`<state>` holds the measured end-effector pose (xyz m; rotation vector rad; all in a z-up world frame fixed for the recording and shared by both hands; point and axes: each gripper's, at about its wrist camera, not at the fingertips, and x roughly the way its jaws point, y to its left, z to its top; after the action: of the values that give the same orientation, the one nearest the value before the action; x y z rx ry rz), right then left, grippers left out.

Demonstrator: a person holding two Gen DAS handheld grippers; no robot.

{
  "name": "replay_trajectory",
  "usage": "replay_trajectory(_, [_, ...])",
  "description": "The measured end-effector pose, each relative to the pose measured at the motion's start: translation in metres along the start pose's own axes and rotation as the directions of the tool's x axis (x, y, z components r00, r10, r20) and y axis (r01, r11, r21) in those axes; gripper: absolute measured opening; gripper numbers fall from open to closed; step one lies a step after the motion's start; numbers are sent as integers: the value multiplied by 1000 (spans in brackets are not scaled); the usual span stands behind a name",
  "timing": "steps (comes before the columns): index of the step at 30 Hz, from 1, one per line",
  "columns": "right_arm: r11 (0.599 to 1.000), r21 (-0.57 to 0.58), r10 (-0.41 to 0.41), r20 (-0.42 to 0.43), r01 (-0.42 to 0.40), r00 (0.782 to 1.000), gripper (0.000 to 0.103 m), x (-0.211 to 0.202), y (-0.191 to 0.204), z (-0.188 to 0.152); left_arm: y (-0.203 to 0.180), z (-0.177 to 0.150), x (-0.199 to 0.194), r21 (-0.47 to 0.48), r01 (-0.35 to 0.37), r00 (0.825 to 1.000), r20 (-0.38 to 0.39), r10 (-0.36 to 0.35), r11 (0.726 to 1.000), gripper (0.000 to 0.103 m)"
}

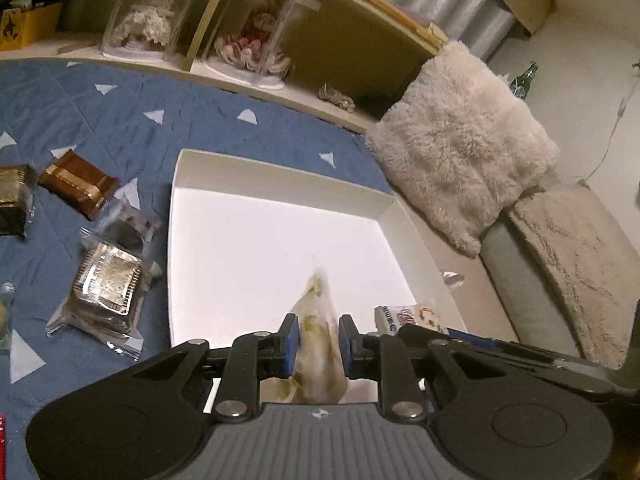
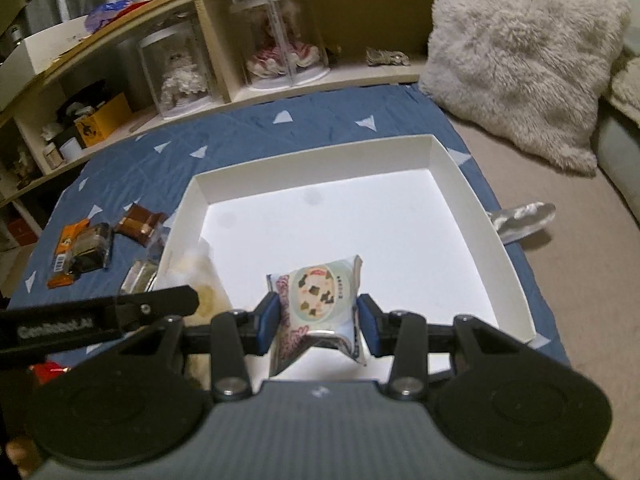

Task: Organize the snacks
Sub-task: 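Drop the cookie packet into the tray with right tool while left tool carries pastry bag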

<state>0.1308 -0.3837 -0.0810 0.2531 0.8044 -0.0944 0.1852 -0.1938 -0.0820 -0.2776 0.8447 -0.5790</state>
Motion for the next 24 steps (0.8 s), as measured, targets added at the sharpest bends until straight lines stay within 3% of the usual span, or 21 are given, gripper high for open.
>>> replay_trajectory(4, [1000,5,-3,-12,3,1000,48,6,1,1,2,-1,8,6,-4,1000,-6,4,1000,19])
replay_trajectory(10, [1000,10,-8,-23,9,1000,48,19,2,3,7,3,8,77,-129,992,21,128,989,19])
replay_trajectory(15, [999,34,35,9,-35,999,48,20,1,6,24,8,6,71,-211,977,24,210,975,20])
replay_trajectory(16, [999,35,40,11,-41,999,49,21,1,6,26,8,5,63,-211,977,18,211,975,25])
replay_trajectory(17, [999,29,46,11,-46,999,51,21,2,6,28,9,4,57,-212,977,11,211,976,36])
replay_trajectory(19, [999,17,37,8,-37,999,60,23,5,6,29,10,1,60,-212,977,11,211,976,47])
replay_trajectory(24, [1000,4,3,-15,-3,1000,69,26,5,6,20,7,-8,119,-222,974,-10,225,968,54])
